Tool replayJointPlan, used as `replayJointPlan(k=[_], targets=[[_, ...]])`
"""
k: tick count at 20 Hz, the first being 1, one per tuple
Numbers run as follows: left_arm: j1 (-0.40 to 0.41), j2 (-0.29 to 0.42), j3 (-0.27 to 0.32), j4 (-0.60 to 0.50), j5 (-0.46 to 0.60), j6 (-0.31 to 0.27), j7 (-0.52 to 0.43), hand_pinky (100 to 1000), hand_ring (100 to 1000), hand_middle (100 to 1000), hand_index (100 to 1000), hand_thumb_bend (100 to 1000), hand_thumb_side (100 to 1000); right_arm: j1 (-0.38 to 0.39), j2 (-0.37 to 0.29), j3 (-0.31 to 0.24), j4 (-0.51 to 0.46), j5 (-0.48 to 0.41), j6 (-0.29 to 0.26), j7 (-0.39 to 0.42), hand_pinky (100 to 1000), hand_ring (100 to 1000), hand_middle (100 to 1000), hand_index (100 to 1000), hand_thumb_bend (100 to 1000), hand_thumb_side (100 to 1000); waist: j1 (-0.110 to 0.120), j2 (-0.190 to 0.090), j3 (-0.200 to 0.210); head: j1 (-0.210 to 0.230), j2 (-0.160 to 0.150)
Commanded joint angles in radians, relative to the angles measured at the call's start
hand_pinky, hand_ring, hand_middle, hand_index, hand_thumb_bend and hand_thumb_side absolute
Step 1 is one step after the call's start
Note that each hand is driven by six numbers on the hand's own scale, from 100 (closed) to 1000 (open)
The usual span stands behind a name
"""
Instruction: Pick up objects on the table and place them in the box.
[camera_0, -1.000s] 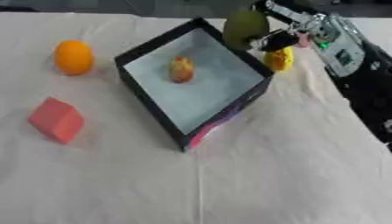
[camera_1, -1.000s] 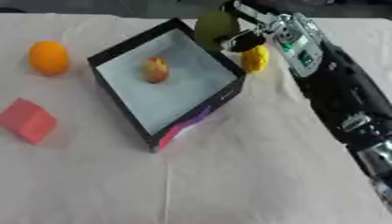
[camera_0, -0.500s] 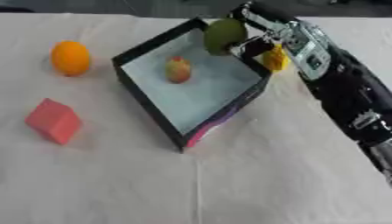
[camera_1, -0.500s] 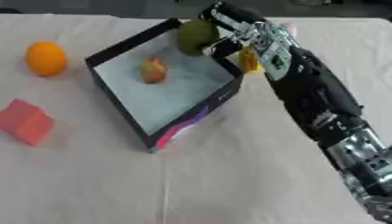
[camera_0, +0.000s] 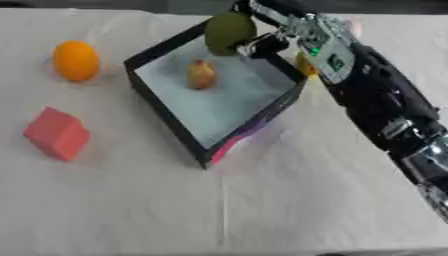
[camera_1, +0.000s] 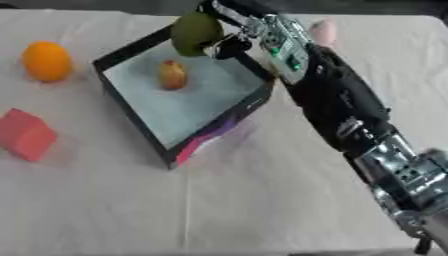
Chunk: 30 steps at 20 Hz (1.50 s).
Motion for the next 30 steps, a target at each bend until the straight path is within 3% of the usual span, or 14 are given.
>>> replayJointPlan(k=[1,8,11,13,14,18,22,30], targets=[[-0.016,0.011,0.011,-0.018,0.013,0.006,-0.008,896,780,729,822,100,648,-0.013,0.002,-0.004,-0.009,0.009,-0.014,0.033,778,579,531,681,100,139,-0.008,-0.04,0.003,-0.012,0.002],[-0.021,0.015,0.003,-0.018,0.027,-0.014,-0.028,896,781,731,824,100,646,0.003,0.015,-0.004,0.024,0.003,-0.022,0.111,783,617,573,723,100,154,-0.009,-0.039,0.001,-0.014,-0.004],[-0.018,0.016,0.002,-0.018,0.031,-0.011,-0.033,896,781,730,824,100,646,0.005,0.012,-0.007,0.028,0.008,-0.023,0.143,811,685,640,807,102,199,-0.008,-0.038,-0.002,-0.013,-0.006],[-0.017,0.016,0.0,-0.018,0.031,-0.011,-0.037,897,782,730,824,100,646,0.006,0.01,-0.011,0.027,0.014,-0.025,0.155,839,743,706,870,138,235,-0.008,-0.038,-0.003,-0.011,-0.007],[-0.017,0.017,-0.001,-0.018,0.031,-0.01,-0.039,896,782,730,825,100,645,0.006,0.008,-0.012,0.024,0.018,-0.029,0.16,879,807,786,928,201,289,-0.008,-0.038,-0.004,-0.009,-0.006],[-0.014,0.018,-0.004,-0.018,0.03,-0.011,-0.047,897,782,730,826,100,644,0.003,-0.001,-0.023,0.01,0.046,-0.037,0.171,954,841,820,969,352,458,-0.007,-0.037,-0.007,-0.003,-0.007],[-0.01,0.018,-0.004,-0.018,0.025,-0.016,-0.047,897,782,730,825,100,643,-0.001,-0.012,-0.039,-0.011,0.05,-0.042,0.169,986,849,841,993,409,439,-0.005,-0.038,-0.012,0.006,-0.007],[-0.003,0.022,0.003,-0.018,0.025,-0.029,0.01,897,784,733,823,100,650,0.005,-0.039,-0.05,-0.093,-0.021,-0.02,0.187,987,842,837,1000,419,370,-0.004,-0.041,-0.022,0.009,-0.009]])
